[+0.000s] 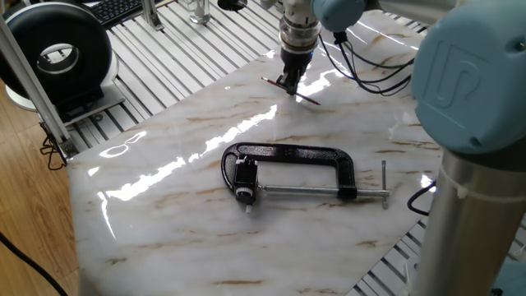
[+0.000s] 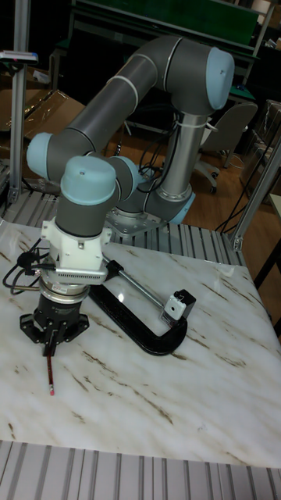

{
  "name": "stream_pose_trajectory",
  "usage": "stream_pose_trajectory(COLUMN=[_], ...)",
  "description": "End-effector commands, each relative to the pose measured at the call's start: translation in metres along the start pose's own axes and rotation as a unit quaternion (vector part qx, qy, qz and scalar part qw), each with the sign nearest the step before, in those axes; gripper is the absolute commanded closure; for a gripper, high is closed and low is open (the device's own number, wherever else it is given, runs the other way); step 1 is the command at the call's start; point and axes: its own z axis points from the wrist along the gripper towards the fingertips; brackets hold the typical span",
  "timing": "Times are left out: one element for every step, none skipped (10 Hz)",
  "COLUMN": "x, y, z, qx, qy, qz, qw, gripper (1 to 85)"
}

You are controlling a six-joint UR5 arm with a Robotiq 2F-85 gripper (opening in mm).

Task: Insert the pencil into the pencil sharpener

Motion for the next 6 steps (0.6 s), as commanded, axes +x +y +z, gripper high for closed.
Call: stream_pose_trajectory(x=[0.015,0.017,0.022,0.027,0.031,0.032], y=[0.007,0.015,0.026,0.037,0.041,0.043], z=[-0.021,-0.026,-0.031,-0.038,-0.042,-0.042], qx=[0.012,0.01,-0.001,-0.012,-0.014,-0.015], qy=[0.01,0.012,0.016,0.016,0.017,0.018], qz=[0.071,0.094,0.113,0.133,0.143,0.145], qw=[0.9973,0.9955,0.9935,0.9909,0.9895,0.9892], gripper=[84.7,84.7,84.7,84.7,84.7,84.7])
